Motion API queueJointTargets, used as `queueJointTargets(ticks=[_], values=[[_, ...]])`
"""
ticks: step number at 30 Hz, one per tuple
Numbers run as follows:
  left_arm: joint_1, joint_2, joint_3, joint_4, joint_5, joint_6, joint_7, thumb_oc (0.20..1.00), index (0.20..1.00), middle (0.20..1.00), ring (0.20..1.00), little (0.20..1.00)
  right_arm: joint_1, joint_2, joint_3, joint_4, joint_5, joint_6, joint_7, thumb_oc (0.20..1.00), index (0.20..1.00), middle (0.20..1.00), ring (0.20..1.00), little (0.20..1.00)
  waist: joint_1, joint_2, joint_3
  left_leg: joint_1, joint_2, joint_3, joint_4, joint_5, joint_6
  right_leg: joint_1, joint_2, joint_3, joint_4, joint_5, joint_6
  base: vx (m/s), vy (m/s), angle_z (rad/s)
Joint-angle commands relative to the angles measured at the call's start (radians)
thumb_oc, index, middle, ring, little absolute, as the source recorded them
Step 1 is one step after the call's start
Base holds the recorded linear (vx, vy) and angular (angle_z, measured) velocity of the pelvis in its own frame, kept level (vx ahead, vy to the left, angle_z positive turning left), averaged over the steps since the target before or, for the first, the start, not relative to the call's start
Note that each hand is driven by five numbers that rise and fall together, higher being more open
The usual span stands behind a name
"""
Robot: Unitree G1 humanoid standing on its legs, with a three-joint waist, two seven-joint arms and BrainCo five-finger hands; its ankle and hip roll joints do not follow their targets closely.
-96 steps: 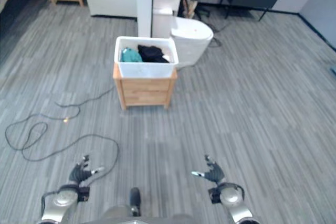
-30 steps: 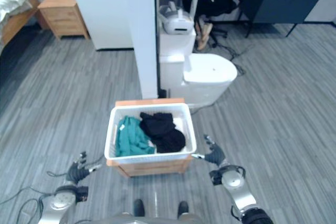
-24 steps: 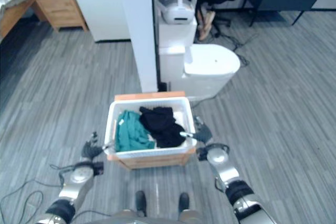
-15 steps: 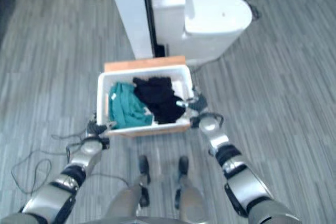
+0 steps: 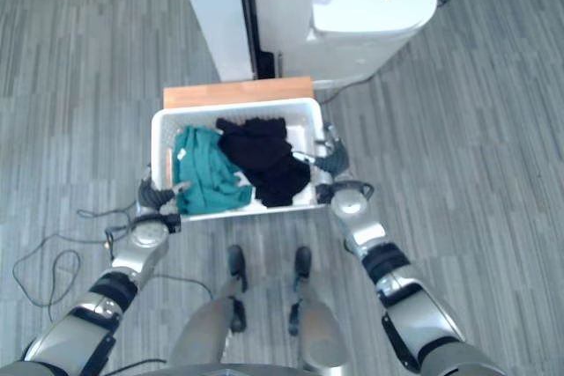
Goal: Grab the laundry basket,head to the washer,open it,put in the laundry and shut it.
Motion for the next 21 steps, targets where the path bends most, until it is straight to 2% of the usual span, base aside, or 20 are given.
queueJointTargets(ticks=[1, 10, 15, 21], values=[[-0.008, 0.002, 0.023, 0.073, 0.079, -0.039, -0.003, 1.000, 1.000, 1.000, 1.000, 1.000, 0.002, -0.012, -0.038, 0.001, -0.081, -0.076, -0.011, 1.000, 1.000, 1.000, 1.000, 1.000, -0.012, -0.036, -0.054, 0.067, -0.010, -0.027, -0.005, -0.115, -0.040, -0.027, -0.026, 0.033, 0.054, -0.080, 0.062, 0.02, 0.006, -0.08], [0.005, 0.001, 0.024, 0.109, 0.078, -0.031, -0.012, 1.000, 1.000, 1.000, 1.000, 1.000, 0.010, -0.015, -0.041, 0.107, -0.115, -0.036, -0.030, 1.000, 1.000, 1.000, 1.000, 1.000, -0.009, -0.037, -0.043, 0.044, -0.012, -0.027, 0.003, -0.111, -0.034, -0.050, -0.025, 0.041, 0.059, -0.070, 0.058, -0.02, -0.003, -0.08], [-0.034, 0.019, 0.001, 0.168, 0.051, -0.031, -0.020, 1.000, 1.000, 1.000, 1.000, 1.000, -0.089, -0.019, 0.039, 0.300, -0.098, 0.014, -0.002, 1.000, 1.000, 1.000, 1.000, 1.000, 0.007, -0.036, -0.016, 0.014, -0.014, -0.036, 0.010, -0.099, -0.039, -0.074, -0.028, 0.039, 0.067, -0.065, 0.057, -0.02, -0.024, 0.01], [-0.111, 0.035, -0.051, 0.216, 0.031, -0.034, -0.029, 1.000, 1.000, 1.000, 1.000, 1.000, -0.267, -0.026, 0.133, 0.443, -0.113, 0.057, 0.017, 1.000, 1.000, 1.000, 1.000, 1.000, 0.027, -0.031, 0.010, -0.014, -0.016, -0.046, 0.009, -0.077, -0.045, -0.097, -0.028, 0.034, 0.073, -0.060, 0.058, 0.00, -0.010, 0.05]])
